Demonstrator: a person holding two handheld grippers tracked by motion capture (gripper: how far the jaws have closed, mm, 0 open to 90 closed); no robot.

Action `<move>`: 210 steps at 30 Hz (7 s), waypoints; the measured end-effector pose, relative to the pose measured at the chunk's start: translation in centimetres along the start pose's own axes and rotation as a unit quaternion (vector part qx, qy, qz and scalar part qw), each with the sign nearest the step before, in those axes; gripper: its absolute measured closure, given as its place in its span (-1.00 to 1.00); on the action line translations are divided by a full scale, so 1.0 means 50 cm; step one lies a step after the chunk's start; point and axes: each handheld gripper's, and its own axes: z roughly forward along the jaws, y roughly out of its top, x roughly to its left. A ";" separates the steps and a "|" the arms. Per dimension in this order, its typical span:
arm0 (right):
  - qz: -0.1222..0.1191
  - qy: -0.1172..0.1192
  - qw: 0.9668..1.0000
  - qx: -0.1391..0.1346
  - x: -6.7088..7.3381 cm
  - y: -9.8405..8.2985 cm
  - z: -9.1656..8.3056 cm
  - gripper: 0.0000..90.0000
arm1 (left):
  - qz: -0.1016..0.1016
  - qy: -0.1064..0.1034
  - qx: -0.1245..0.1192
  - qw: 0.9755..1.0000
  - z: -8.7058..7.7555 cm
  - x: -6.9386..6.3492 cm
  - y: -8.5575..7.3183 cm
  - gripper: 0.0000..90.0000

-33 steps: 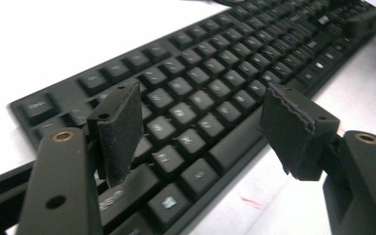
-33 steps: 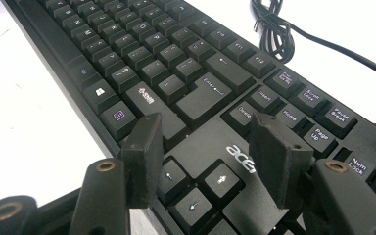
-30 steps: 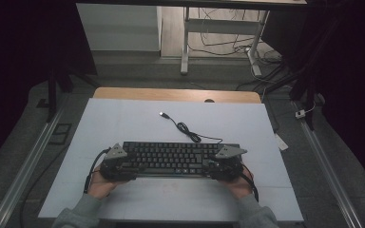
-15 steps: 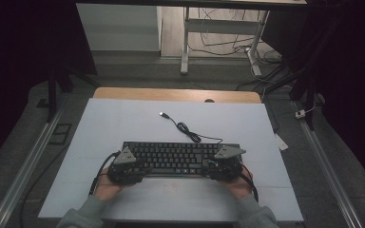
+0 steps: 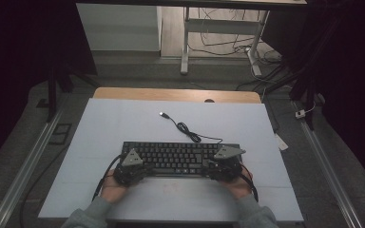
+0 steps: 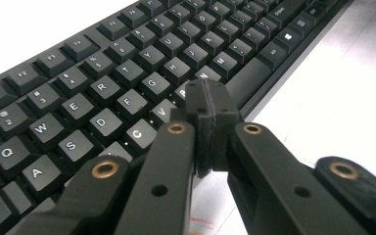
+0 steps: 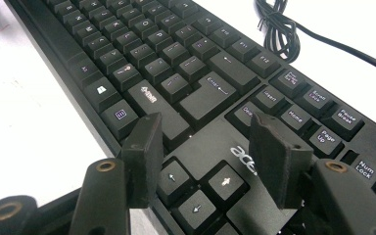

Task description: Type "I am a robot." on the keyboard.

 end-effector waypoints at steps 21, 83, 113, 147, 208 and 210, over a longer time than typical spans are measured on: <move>-0.002 0.000 1.000 0.003 0.001 0.000 0.001 0.04 | 0.001 0.020 0.013 1.000 0.021 -0.005 -0.006 0.97; 0.003 -0.002 1.000 -0.001 0.000 0.000 -0.002 0.04 | -0.047 0.060 -0.008 0.997 -0.058 0.086 0.067 -0.22; 0.001 -0.003 1.000 0.003 -0.003 -0.002 0.000 0.04 | -0.017 0.012 0.081 0.996 0.026 0.106 0.092 0.96; 0.001 -0.006 1.000 0.003 -0.003 -0.001 -0.001 0.04 | -0.015 0.025 0.052 0.998 0.021 0.095 0.087 0.96; 0.026 0.050 0.998 -0.042 0.010 0.080 0.041 0.48 | -0.055 0.030 0.040 0.997 -0.051 0.088 0.057 -0.32; 0.022 0.061 0.997 -0.036 0.014 0.084 0.047 0.65 | -0.054 0.029 0.042 0.997 -0.049 0.087 0.056 -0.32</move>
